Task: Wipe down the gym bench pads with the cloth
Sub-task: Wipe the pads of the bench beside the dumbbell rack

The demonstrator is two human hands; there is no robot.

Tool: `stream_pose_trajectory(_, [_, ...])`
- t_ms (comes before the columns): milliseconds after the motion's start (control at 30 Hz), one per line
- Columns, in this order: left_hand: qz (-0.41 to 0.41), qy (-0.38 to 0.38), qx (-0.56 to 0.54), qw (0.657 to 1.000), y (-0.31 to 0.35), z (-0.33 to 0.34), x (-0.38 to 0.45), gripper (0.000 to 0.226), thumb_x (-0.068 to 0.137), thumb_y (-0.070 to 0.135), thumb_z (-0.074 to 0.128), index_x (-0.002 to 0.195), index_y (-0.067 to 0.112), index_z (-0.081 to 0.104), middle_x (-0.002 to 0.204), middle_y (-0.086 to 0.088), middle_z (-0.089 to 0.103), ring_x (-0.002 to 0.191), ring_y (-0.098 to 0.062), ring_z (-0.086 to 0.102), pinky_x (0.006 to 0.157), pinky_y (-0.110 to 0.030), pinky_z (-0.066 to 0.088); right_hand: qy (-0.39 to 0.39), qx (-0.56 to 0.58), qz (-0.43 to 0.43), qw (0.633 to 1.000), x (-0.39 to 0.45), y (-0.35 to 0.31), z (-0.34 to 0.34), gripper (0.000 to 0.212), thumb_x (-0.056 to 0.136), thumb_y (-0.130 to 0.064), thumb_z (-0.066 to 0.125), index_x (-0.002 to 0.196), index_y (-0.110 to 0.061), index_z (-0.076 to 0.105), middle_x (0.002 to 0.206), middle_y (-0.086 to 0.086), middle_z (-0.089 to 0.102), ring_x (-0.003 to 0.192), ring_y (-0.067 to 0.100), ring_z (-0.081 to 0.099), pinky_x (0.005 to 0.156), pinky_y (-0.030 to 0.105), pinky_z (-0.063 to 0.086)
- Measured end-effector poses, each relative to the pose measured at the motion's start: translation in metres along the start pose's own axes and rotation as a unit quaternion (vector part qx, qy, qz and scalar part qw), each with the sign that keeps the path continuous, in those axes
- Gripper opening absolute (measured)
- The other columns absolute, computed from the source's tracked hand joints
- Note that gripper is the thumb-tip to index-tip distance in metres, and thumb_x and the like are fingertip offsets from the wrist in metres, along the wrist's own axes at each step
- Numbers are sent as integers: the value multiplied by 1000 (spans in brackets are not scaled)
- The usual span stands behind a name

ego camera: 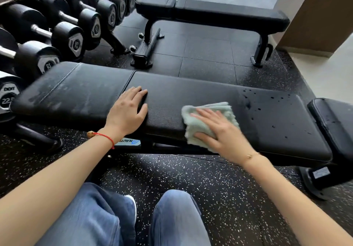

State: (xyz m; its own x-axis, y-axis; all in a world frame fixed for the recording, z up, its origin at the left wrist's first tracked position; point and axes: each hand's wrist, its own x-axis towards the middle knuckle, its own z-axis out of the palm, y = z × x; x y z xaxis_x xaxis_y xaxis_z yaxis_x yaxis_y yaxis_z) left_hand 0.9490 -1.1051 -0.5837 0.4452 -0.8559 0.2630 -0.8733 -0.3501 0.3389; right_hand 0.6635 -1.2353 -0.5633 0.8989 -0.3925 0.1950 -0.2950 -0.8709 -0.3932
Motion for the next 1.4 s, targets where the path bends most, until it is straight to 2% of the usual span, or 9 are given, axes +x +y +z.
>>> stream_pose_trajectory(233, [-10, 14, -1, 1000, 7, 0, -1, 60, 89, 39, 35, 144, 16, 46, 152, -7, 40, 144, -23, 30, 121, -35, 18, 35, -105, 206, 972, 91, 70, -16, 65, 99, -48, 45, 151, -13, 29, 160, 8, 26, 147, 27, 20, 121, 38, 8])
stream_pose_trajectory(367, [-11, 13, -6, 1000, 2, -1, -1, 55, 92, 39, 41, 144, 20, 46, 152, -3, 41, 144, -20, 29, 121, -36, 20, -16, -80, 104, 991, 110, 24, 10, 66, 98, -56, 39, 152, -21, 27, 161, 2, 21, 149, 22, 15, 121, 39, -1])
stream_pose_trajectory(500, [-6, 3, -1, 1000, 1, -1, -1, 56, 92, 38, 40, 144, 18, 45, 153, -5, 40, 145, -21, 29, 121, -34, 18, -26, -17, 11, 999, 33, -1, 4, 77, 89, -69, 26, 152, -27, 25, 159, -9, 20, 147, 9, 10, 122, 33, -2])
stream_pose_trajectory(700, [-20, 11, 1, 1000, 6, -1, -2, 60, 88, 41, 36, 143, 19, 46, 152, -5, 42, 144, -21, 30, 121, -36, 20, -5, -70, 195, 978, 52, 85, -34, 74, 95, -58, 42, 152, -15, 26, 161, 6, 22, 149, 24, 16, 121, 37, 4])
stream_pose_trajectory(833, [-21, 7, -1, 1000, 8, -3, -2, 60, 88, 42, 36, 143, 19, 47, 152, -4, 42, 144, -21, 30, 120, -36, 21, -12, -49, 144, 988, 75, 57, -12, 63, 99, -46, 45, 152, -18, 27, 161, 6, 20, 150, 23, 14, 121, 39, -1])
stream_pose_trajectory(1000, [-2, 14, 22, 1000, 12, -5, -1, 59, 87, 37, 38, 138, 12, 52, 146, -11, 48, 139, -26, 38, 117, -36, 25, -27, 23, 24, 999, -4, -4, -7, 67, 92, -63, 35, 150, -32, 28, 159, -10, 24, 149, 10, 11, 122, 34, 0])
stream_pose_trajectory(1133, [28, 36, 50, 998, 23, -6, -1, 52, 84, 31, 42, 126, 7, 61, 131, -13, 60, 125, -29, 51, 110, -37, 34, 18, -13, 102, 995, -40, 33, -26, 75, 89, -69, 33, 151, -26, 31, 158, -9, 26, 148, 9, 15, 121, 25, 0])
stream_pose_trajectory(1267, [49, 9, 27, 998, 53, 2, 2, 55, 85, 33, 40, 132, 8, 56, 140, -14, 53, 133, -30, 44, 117, -39, 26, 21, -80, 221, 972, 13, 87, -41, 70, 96, -56, 41, 152, -16, 28, 160, 5, 24, 149, 23, 18, 122, 36, 5])
stream_pose_trajectory(1400, [71, -24, 17, 997, 88, 18, 7, 61, 87, 36, 36, 141, 12, 48, 148, -12, 45, 141, -28, 35, 121, -40, 19, 6, -71, 184, 980, 47, 68, -22, 61, 100, -46, 41, 153, -19, 25, 161, 3, 21, 150, 22, 13, 122, 38, 1])
